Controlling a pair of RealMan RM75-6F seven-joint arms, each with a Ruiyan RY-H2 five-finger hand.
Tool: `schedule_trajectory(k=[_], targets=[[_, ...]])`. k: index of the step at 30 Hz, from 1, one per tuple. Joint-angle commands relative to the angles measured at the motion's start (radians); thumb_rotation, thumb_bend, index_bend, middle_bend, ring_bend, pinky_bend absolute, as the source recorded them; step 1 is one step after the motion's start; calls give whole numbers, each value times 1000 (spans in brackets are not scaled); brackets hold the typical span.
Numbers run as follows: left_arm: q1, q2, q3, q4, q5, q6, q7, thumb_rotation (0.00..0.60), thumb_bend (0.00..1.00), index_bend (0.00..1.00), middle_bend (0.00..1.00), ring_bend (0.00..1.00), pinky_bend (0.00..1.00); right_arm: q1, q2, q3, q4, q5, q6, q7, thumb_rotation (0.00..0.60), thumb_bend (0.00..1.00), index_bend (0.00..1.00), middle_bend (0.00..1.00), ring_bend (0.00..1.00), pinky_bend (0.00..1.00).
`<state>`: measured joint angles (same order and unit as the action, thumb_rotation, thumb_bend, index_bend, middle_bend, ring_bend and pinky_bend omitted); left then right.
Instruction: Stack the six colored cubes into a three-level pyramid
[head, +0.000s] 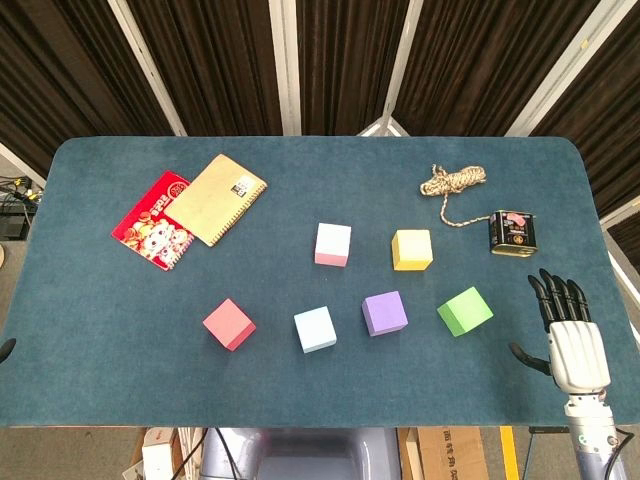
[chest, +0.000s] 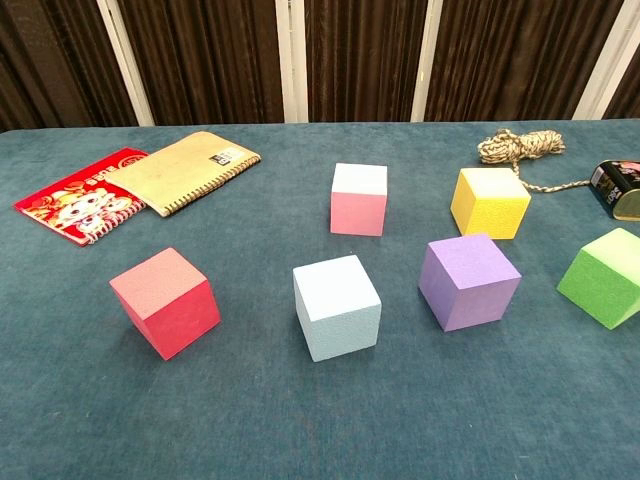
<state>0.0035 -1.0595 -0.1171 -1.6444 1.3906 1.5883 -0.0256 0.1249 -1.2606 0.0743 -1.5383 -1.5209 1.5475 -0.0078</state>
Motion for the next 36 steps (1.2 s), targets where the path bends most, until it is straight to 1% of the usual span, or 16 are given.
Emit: schedule_trajectory(k=[1, 9, 13, 18, 22, 25, 28, 31, 36], targets=[[0, 0, 0, 0, -1, 0, 2, 600, 247, 120, 18, 0, 13, 0, 0, 1, 0, 2, -6, 2, 600, 166, 72, 0, 37, 0], [-3, -8, 9, -10, 22, 3, 28, 600, 248, 119, 19, 0, 12, -2, 7, -6, -18, 1, -21, -9, 600, 167, 72, 0, 37, 0], [-8, -11, 9, -12, 16, -9, 34, 600, 247, 119, 18, 0, 12, 0, 9, -4, -25, 7, -33, 3, 600, 167, 72, 0, 37, 0], [-11, -13, 9, -5, 12, -19, 25, 600, 248, 119, 18, 0, 12, 1, -2, 0, -28, 12, -42, 70, 600, 166, 73, 3, 37, 0], [-6, -13, 6, -7, 17, -2, 13, 600, 247, 118, 19, 0, 12, 16, -5, -1, -25, 5, -72, 154, 600, 166, 76, 11, 37, 0], [-4, -15, 7, -4, 22, 4, 11, 600, 247, 118, 18, 0, 12, 24, -12, 11, -12, 20, -85, 172, 600, 166, 76, 13, 37, 0], [-5, -16, 3, -1, 14, 1, 7, 600, 248, 114, 16, 0, 12, 43, -3, 18, -17, 36, -125, 169, 600, 166, 81, 13, 37, 0], [-7, -17, -1, 3, 2, -6, 10, 600, 248, 111, 16, 0, 12, 60, 15, 10, -20, 31, -162, 147, 600, 167, 87, 13, 37, 0], [-9, -15, -1, 3, -2, -13, 7, 600, 248, 111, 16, 0, 12, 100, 63, -28, -25, -10, -252, 135, 600, 166, 100, 13, 37, 0]])
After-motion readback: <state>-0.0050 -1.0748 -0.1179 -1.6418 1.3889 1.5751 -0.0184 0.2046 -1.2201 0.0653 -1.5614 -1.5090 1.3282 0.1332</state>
